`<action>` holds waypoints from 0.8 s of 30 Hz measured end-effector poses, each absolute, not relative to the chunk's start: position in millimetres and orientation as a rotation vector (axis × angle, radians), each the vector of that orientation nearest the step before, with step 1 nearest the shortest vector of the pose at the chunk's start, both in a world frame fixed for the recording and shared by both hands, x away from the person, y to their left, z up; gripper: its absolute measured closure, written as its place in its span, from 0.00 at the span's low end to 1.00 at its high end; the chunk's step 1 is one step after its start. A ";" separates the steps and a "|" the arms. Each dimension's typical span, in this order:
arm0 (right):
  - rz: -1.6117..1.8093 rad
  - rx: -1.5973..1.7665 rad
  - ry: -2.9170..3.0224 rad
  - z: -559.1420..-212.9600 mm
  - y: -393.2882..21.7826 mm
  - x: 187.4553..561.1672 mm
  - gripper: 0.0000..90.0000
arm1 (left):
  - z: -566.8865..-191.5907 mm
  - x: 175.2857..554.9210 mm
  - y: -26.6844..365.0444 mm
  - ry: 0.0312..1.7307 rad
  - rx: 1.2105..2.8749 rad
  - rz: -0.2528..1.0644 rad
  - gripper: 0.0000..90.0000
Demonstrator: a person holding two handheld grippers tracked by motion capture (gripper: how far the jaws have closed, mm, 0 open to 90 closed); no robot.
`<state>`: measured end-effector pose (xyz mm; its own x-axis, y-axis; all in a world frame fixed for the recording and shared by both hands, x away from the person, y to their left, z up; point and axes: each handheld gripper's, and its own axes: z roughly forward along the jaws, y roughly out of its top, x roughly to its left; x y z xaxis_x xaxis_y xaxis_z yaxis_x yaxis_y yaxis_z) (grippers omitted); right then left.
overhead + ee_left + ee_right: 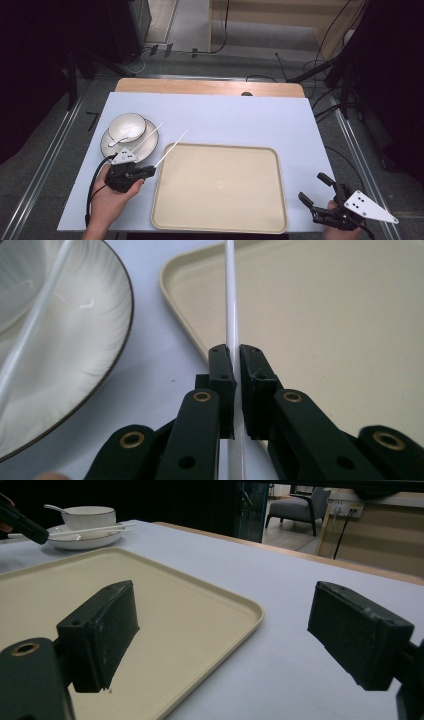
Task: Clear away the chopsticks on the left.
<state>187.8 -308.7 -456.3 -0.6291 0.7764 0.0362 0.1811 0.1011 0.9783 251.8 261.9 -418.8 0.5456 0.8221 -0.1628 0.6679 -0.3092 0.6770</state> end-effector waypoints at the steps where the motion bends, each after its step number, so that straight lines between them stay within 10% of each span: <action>1: 1.560 0.935 1.887 -456.3 -308.6 187.8 0.14 | -419.9 250.2 259.4 1.195 2.067 0.271 0.94; 24: 1.562 0.930 1.880 -455.5 -309.7 187.7 0.14 | -437.7 226.8 220.0 1.234 2.070 0.166 0.94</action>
<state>187.7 -309.7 -455.5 -0.6284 0.7771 0.0347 0.1765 0.0990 0.9793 226.8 220.0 -437.7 0.5353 0.8110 -0.2360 0.7195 -0.2914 0.6304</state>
